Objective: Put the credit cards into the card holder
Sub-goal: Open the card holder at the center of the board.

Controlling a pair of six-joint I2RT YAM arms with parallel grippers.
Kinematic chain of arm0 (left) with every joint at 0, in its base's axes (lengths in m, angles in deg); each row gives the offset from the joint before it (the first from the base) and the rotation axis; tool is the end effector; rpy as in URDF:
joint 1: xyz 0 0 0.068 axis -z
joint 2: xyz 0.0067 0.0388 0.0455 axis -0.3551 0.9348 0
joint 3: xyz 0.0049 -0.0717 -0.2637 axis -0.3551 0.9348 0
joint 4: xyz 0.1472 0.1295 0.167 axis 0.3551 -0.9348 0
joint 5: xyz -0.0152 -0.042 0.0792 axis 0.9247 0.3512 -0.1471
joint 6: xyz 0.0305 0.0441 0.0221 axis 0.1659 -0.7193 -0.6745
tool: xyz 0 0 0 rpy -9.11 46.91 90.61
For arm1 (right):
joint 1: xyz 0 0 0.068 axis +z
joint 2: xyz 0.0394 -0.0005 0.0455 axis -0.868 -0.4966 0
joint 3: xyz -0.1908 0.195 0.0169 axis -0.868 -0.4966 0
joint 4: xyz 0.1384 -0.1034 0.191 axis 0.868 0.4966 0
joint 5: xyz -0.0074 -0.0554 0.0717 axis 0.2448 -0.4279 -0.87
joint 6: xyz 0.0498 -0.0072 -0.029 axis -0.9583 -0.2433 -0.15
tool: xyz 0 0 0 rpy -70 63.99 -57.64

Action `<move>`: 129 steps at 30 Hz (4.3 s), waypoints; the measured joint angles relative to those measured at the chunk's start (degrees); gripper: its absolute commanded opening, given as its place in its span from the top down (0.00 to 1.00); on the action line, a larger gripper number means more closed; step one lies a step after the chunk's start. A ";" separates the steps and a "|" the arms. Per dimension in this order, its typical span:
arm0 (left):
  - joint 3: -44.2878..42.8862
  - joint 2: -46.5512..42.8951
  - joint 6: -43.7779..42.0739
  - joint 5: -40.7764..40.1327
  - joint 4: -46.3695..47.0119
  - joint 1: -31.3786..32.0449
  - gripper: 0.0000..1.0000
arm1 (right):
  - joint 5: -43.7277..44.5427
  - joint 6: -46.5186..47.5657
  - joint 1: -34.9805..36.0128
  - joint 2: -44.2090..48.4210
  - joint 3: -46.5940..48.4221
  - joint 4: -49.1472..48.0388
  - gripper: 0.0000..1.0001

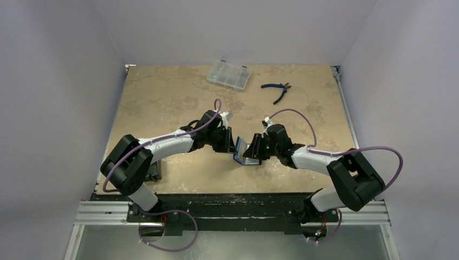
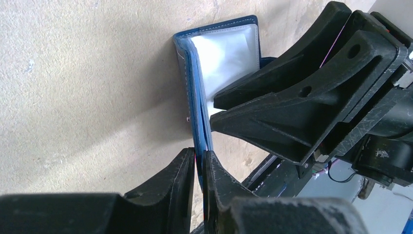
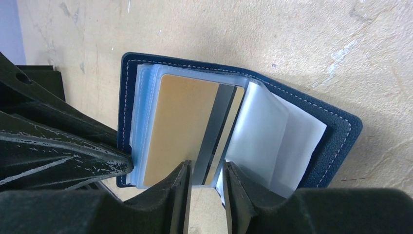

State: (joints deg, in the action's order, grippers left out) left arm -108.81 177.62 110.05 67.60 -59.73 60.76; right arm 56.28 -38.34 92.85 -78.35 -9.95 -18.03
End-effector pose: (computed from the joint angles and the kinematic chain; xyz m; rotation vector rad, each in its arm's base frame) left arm 0.2429 -0.2225 0.1844 0.1860 2.6017 -1.0205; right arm 0.2172 0.1527 0.1483 0.0442 2.4537 0.9550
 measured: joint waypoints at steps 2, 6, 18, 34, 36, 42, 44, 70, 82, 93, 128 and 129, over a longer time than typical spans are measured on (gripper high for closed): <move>-0.28 0.07 0.02 0.00 0.00 0.22 0.85 | 0.00 -0.44 -0.31 0.42 -0.15 -0.22 0.61; -1.25 0.35 0.11 0.17 0.09 0.35 0.87 | -0.35 -0.92 -0.92 0.44 -0.90 -1.73 0.61; -3.30 3.13 1.81 1.49 0.83 0.26 1.00 | -1.07 -0.98 -1.62 0.81 -2.01 -1.66 0.47; -4.11 3.10 1.01 1.46 -0.70 0.57 1.00 | 0.28 -0.09 -1.55 8.04 -0.35 4.37 0.25; -4.11 3.10 0.96 1.46 -0.72 0.57 1.00 | 0.24 0.13 -1.55 7.32 0.48 4.33 0.23; -4.11 3.08 0.94 1.44 -0.76 0.57 1.00 | 0.22 0.79 -1.55 4.74 1.57 4.33 0.34; -4.11 3.02 0.96 1.42 -0.92 0.57 1.00 | 0.24 1.03 -1.55 4.33 1.66 4.28 0.40; -4.11 0.46 -0.11 -1.14 -3.39 0.61 1.00 | 17.05 5.05 0.17 13.53 2.54 23.28 0.34; -4.11 0.28 -0.13 -1.16 -3.61 0.61 1.00 | 2.10 3.41 0.76 6.78 6.69 8.52 0.25; -4.11 0.15 -0.24 -1.53 -4.22 0.57 1.00 | -0.26 2.16 0.76 3.98 6.05 4.04 0.41; -4.11 0.15 -0.57 -1.49 -4.35 0.59 1.00 | 0.90 1.73 0.76 2.84 3.61 3.39 0.35; -4.11 0.15 -0.57 -1.51 -4.33 0.59 1.00 | 0.90 1.73 0.76 2.84 3.61 3.37 0.35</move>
State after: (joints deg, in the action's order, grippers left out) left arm -112.92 177.77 109.48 66.09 -64.06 61.36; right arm 57.17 -36.61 93.61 -75.51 -6.34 -14.66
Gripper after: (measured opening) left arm 0.078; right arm 0.647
